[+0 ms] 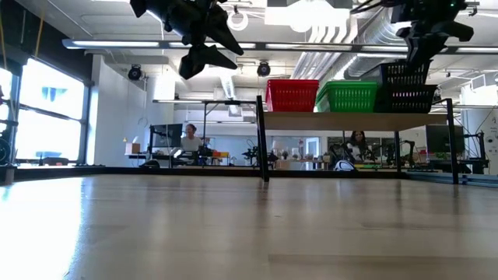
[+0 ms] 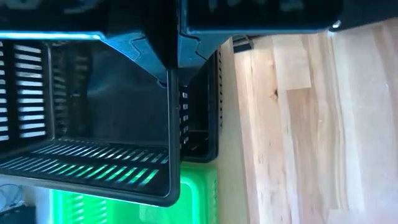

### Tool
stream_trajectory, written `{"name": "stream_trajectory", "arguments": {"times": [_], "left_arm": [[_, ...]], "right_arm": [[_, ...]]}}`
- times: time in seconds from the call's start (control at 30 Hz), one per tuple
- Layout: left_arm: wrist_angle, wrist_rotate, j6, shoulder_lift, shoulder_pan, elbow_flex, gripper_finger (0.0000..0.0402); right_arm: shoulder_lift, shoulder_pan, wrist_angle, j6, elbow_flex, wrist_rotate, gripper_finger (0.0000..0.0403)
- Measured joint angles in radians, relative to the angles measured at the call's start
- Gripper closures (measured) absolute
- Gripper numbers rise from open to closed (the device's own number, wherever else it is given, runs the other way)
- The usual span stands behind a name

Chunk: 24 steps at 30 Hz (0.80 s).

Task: Stack baskets on shelf by color
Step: Stack the black bin on top of the black bin

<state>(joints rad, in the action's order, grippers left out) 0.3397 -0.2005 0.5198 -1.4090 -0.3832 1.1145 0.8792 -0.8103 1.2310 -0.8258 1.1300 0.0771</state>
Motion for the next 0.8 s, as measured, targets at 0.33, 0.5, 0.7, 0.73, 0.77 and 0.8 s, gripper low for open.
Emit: {"name": "stream_trajectory", "arguments": {"times": [0.33,0.5,0.7,0.73,0.77,0.8], "left_arm": [[0.0,0.0,0.0,0.0,0.0,0.0,0.0267],[0.0,0.001,0.001,0.0,0.0,0.0,0.0267],[0.0,0.002,0.019,0.0,0.0,0.0,0.0267],[0.0,0.002,0.019,0.0,0.0,0.0,0.0267],[0.0,0.002,0.019,0.0,0.0,0.0,0.0267],[0.0,0.002,0.019,0.0,0.0,0.0,0.0267]], "right_arm": [[0.022,-0.015,0.015,-0.046,0.0,-0.03,0.0403],[0.024,-0.015,0.016,-0.011,0.0,-0.029,0.0403],[0.024,-0.015,0.016,-0.003,0.0,-0.029,0.0403],[0.024,-0.015,0.015,-0.004,0.0,-0.029,0.0402],[0.024,-0.015,0.015,-0.005,0.0,-0.029,0.0402],[0.024,-0.015,0.015,-0.005,0.0,-0.029,0.0402]]}}
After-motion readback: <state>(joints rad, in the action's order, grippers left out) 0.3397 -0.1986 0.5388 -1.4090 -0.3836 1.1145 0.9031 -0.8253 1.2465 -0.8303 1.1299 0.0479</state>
